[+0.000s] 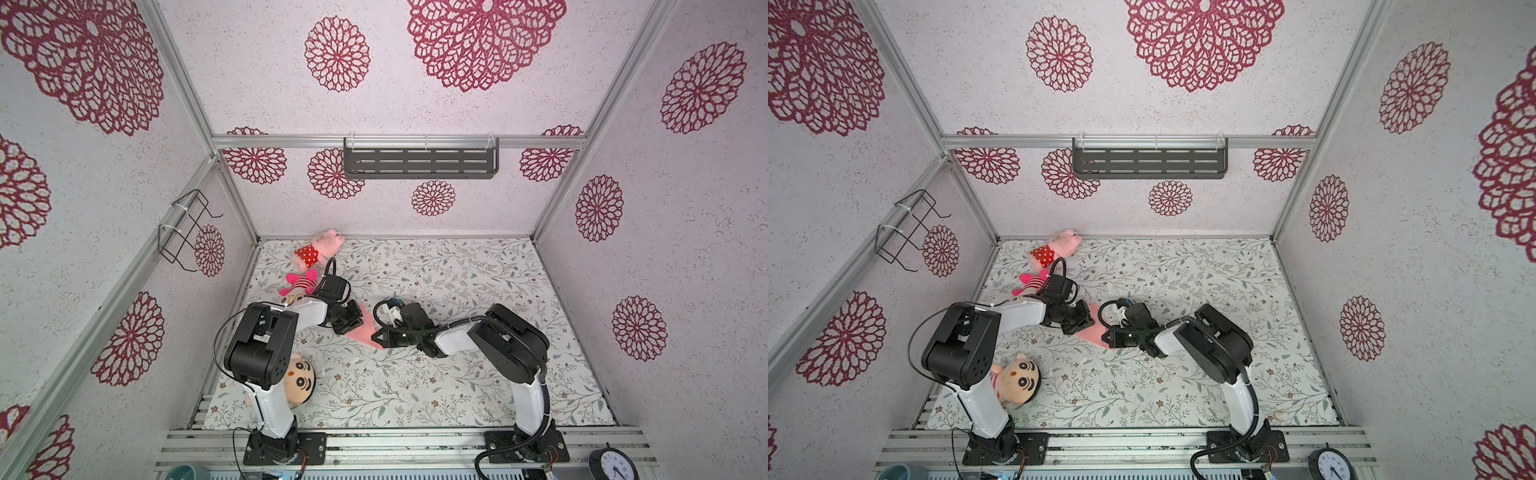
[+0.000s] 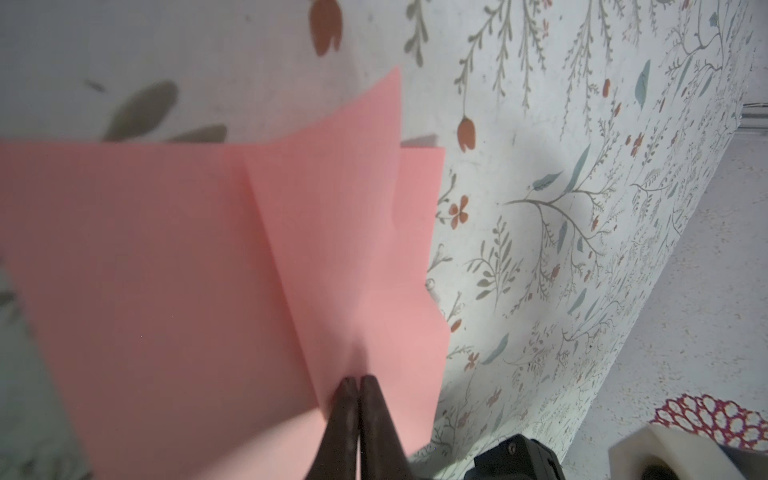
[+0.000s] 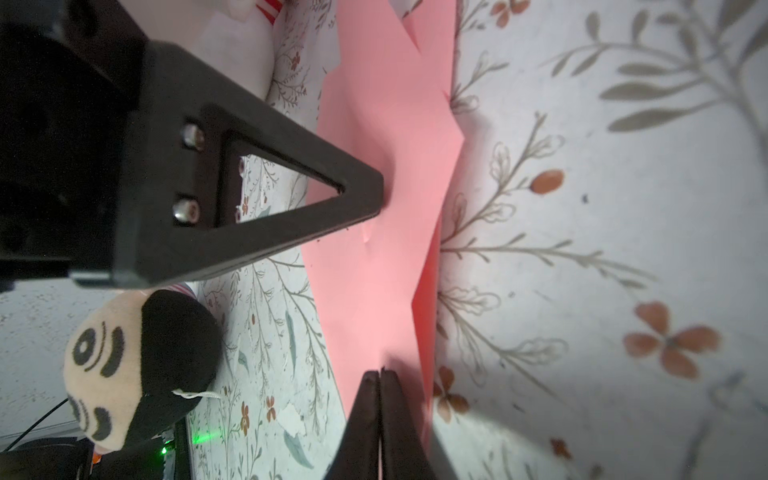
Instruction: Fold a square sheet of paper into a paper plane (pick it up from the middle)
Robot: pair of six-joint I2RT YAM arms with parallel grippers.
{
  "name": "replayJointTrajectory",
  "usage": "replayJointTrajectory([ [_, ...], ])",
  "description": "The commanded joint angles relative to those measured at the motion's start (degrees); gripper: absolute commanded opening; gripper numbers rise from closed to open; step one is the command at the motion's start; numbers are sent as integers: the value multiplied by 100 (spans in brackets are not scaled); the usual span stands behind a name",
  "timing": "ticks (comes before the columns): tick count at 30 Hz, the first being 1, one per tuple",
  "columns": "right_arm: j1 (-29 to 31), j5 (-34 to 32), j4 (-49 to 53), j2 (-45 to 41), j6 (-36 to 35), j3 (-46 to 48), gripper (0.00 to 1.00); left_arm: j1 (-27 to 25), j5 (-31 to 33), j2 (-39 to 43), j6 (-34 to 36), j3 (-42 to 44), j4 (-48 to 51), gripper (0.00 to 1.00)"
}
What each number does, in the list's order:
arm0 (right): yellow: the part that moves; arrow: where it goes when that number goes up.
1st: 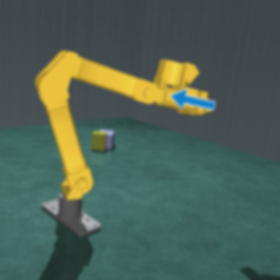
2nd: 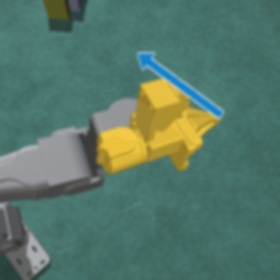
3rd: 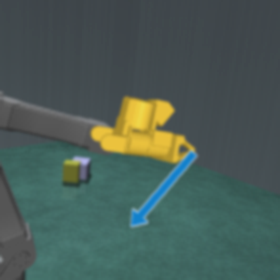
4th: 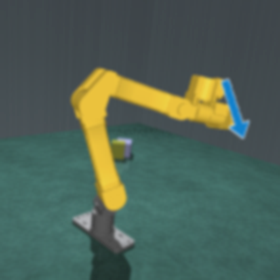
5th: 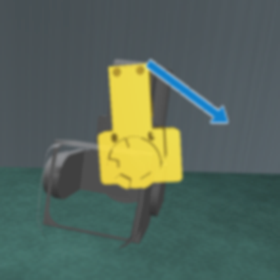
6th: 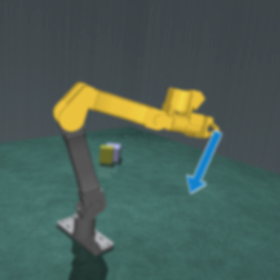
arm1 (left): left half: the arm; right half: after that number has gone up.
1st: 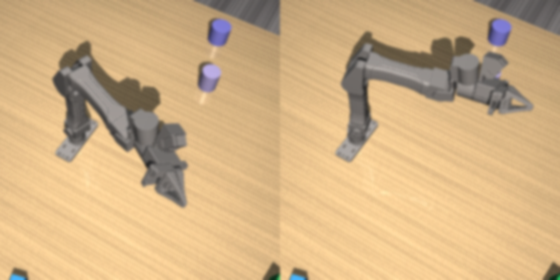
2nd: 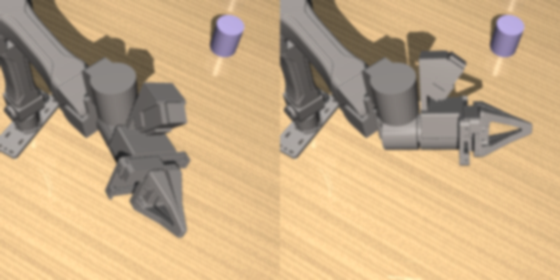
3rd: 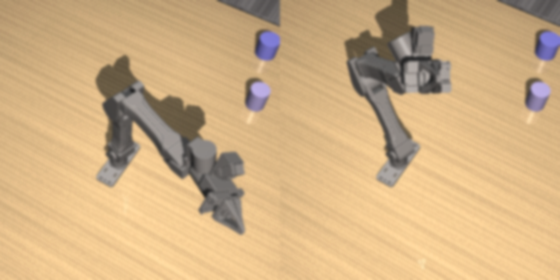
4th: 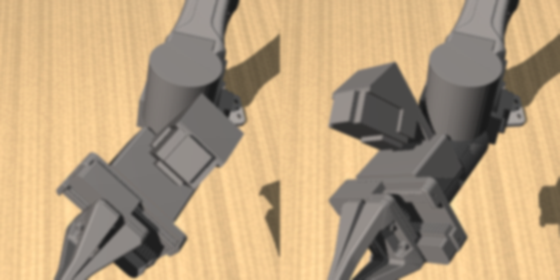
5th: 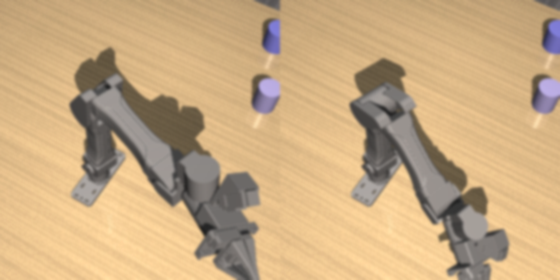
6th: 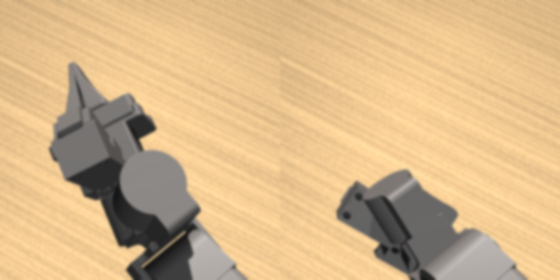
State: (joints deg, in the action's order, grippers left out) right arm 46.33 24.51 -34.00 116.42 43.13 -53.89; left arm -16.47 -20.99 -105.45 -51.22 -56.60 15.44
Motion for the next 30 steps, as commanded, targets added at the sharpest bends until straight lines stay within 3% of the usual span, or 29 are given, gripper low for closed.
replayJointTrajectory([
  [1, -23, -93, 456, 109, 37, 9, 9, 78, 255, -71, -46, -19, 141, 8],
  [14, -23, -141, 447, 91, 107, 123, 10, 232, 441, 138, -22, 27, 267, 8],
  [23, -19, -130, 517, 83, 151, 98, 7, 21, -196, 1066, 146, 249, 40, 11],
  [30, -28, -166, 705, 58, 134, 54, 6, -375, -503, 1034, 208, 428, -57, 8],
])
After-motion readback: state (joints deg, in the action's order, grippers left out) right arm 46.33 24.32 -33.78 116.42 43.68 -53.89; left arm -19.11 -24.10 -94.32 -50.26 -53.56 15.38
